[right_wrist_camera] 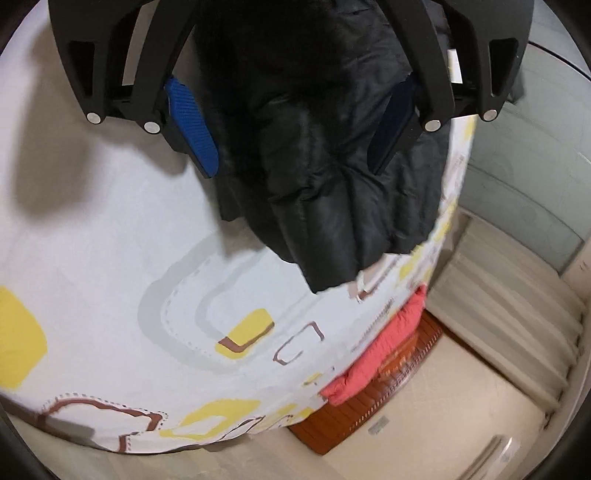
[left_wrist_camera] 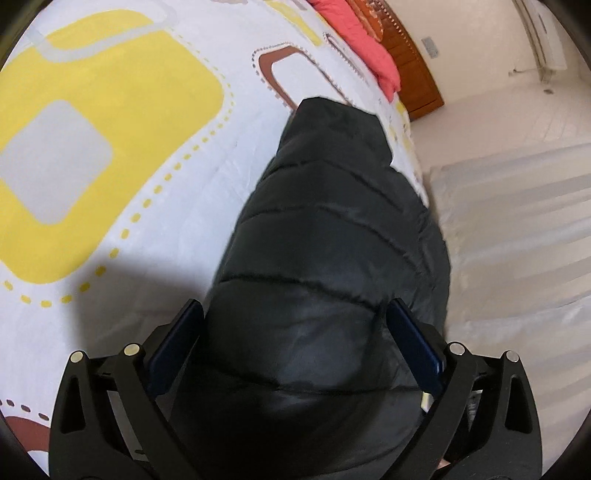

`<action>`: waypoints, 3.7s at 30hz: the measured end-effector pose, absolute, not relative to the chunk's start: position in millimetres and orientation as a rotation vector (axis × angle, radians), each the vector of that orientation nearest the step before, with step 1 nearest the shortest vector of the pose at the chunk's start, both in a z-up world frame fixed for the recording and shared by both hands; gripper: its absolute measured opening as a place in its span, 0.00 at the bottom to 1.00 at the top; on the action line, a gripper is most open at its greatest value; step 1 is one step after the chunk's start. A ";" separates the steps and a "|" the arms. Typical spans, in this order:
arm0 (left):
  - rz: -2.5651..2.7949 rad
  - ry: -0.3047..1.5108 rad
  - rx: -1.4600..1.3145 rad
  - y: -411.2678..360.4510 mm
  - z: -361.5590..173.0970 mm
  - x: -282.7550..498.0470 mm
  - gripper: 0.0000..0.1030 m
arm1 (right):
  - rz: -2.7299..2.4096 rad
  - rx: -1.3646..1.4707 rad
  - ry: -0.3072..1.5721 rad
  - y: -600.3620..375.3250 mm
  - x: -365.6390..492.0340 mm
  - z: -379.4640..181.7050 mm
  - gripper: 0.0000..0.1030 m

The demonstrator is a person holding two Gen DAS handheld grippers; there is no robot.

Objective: Fold large clothes

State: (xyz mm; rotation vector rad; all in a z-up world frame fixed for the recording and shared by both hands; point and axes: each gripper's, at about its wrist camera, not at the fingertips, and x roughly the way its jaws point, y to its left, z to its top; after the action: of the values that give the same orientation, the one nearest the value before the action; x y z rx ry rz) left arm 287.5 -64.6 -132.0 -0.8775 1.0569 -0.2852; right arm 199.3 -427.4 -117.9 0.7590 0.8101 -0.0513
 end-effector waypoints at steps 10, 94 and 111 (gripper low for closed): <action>-0.328 1.098 -0.841 -82.0 -147.1 296.3 0.98 | 0.095 0.976 0.843 -443.3 206.8 -163.8 0.84; -0.105 0.917 -0.374 52.5 -80.3 316.1 0.88 | 0.136 0.782 0.856 -299.6 292.0 -110.6 0.54; 0.042 0.776 -0.109 29.0 -42.7 167.8 0.93 | 0.000 0.322 0.810 -207.5 145.5 -59.8 0.60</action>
State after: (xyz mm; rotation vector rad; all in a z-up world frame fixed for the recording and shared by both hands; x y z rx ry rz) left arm 167.8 29.0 -42.7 -0.1094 0.7760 0.0424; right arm 145.5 -207.5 -59.8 0.3218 0.8095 -0.0001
